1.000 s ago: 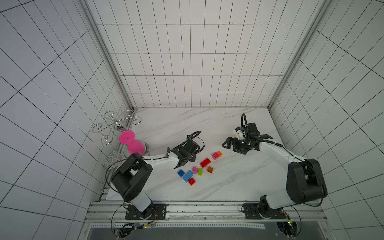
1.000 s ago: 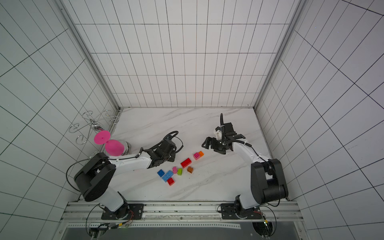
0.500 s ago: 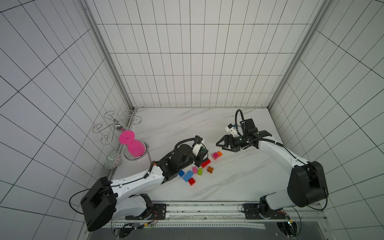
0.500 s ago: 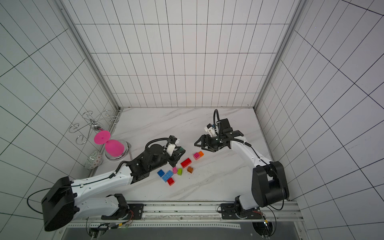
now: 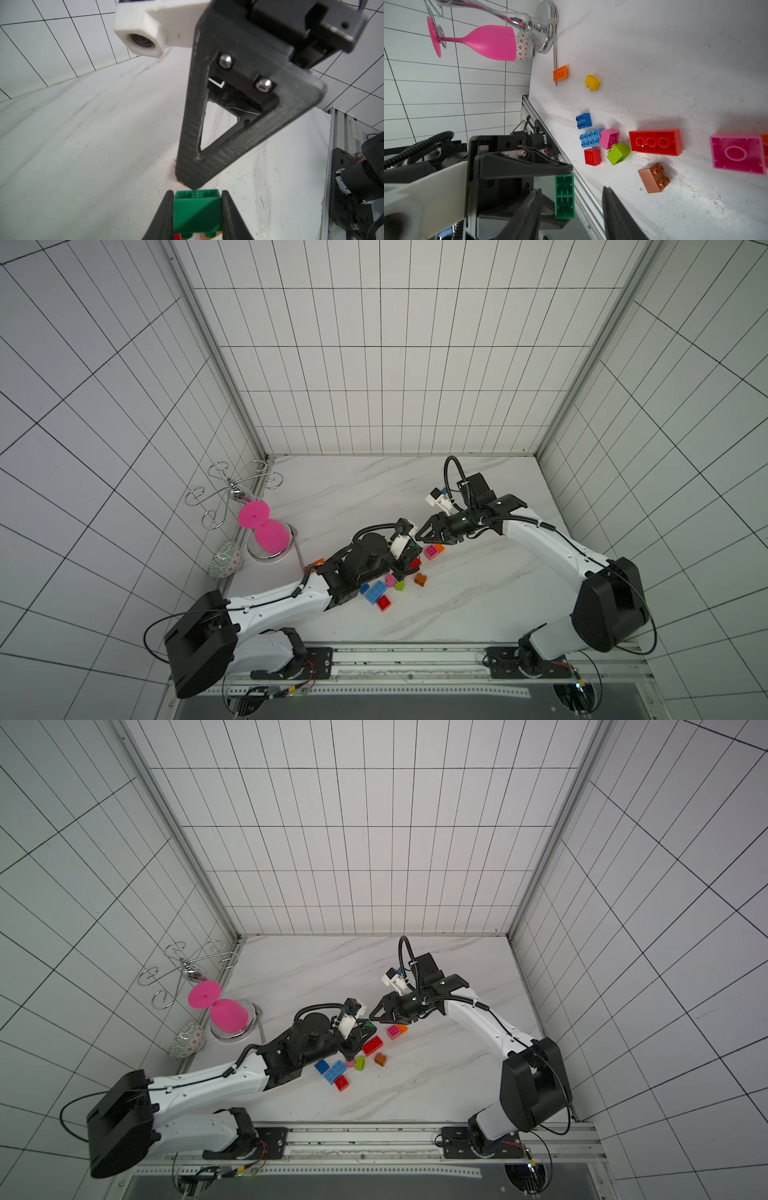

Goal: Assemble the letter p with lego
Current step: Pick up the lego brick from the center of the board.

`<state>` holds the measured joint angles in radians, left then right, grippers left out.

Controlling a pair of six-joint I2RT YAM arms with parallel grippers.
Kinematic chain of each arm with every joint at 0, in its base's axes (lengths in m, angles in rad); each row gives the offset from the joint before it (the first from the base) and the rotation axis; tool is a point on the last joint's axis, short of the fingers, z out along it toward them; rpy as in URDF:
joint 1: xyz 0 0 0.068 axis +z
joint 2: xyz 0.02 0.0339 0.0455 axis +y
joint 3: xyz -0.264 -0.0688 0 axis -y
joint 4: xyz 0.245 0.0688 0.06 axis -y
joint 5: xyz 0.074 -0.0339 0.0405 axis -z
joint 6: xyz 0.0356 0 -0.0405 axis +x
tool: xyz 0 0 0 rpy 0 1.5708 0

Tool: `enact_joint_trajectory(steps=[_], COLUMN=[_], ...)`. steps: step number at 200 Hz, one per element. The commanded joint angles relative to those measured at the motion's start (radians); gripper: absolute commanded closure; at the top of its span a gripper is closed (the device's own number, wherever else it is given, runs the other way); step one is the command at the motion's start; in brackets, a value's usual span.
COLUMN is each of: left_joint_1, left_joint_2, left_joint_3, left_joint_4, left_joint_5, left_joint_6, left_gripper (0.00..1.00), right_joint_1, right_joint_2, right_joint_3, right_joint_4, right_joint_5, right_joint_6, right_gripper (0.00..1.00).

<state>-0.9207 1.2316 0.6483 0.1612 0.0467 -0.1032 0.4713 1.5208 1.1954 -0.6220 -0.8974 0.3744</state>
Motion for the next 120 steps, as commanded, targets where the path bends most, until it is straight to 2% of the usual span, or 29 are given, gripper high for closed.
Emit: enact_joint_trajectory(steps=[1,63,98,120], left_joint_1=[-0.007,-0.01,-0.01,-0.011], left_joint_2=[0.006,0.002,-0.002,-0.002], left_joint_3=[0.005,0.002,-0.003,-0.004], left_joint_4=[0.027,0.03,0.035,0.035], left_joint_5=[-0.004,-0.016,-0.019,-0.021], left_joint_6=[0.025,0.027,0.029,0.025], left_gripper=[0.78,0.79,0.79,0.75], right_joint_1=[0.019,0.05,0.061,0.063], right_joint_2=[0.029,0.062,0.077,0.078], right_joint_3=[0.041,0.035,0.04,0.04], right_joint_4=[-0.044,-0.054,-0.054,-0.054], right_joint_5=[-0.01,-0.027,-0.041,-0.036], right_joint_6=[-0.034,-0.064,-0.075,-0.08], right_gripper=[0.57,0.62,0.77,1.0])
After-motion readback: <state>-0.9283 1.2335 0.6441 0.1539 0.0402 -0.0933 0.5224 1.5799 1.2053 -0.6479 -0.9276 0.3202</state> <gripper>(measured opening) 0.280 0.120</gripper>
